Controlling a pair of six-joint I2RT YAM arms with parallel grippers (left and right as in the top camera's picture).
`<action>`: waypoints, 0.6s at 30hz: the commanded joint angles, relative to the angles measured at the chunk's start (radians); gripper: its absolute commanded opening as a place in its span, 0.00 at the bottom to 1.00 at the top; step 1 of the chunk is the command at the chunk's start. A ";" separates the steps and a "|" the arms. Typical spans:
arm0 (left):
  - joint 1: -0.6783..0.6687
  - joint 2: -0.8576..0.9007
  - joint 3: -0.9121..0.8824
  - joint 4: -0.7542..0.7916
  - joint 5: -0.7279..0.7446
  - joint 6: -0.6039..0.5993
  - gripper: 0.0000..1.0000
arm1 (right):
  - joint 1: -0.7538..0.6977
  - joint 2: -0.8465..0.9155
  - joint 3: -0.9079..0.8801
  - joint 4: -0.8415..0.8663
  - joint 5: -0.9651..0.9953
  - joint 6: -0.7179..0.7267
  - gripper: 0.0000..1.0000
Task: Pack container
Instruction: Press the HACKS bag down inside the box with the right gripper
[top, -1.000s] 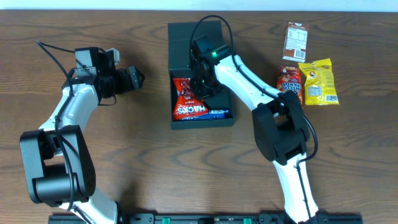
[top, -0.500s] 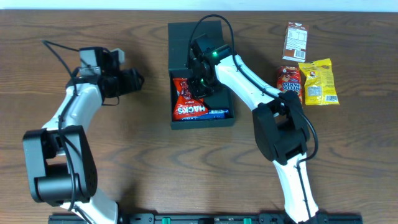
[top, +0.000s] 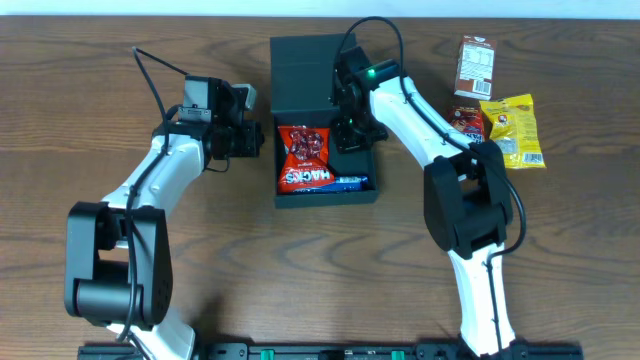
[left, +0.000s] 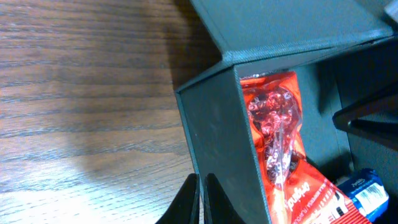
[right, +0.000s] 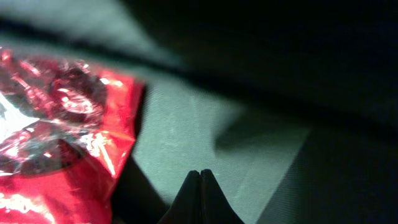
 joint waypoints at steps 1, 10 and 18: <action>-0.005 0.040 0.005 0.002 -0.012 -0.014 0.06 | 0.008 -0.039 0.017 0.006 0.010 -0.002 0.02; -0.006 0.079 0.005 0.007 0.044 -0.041 0.06 | 0.026 -0.003 -0.002 0.058 0.014 -0.008 0.02; -0.020 0.083 0.005 0.008 0.047 -0.045 0.06 | 0.028 0.032 -0.002 0.087 0.013 -0.008 0.02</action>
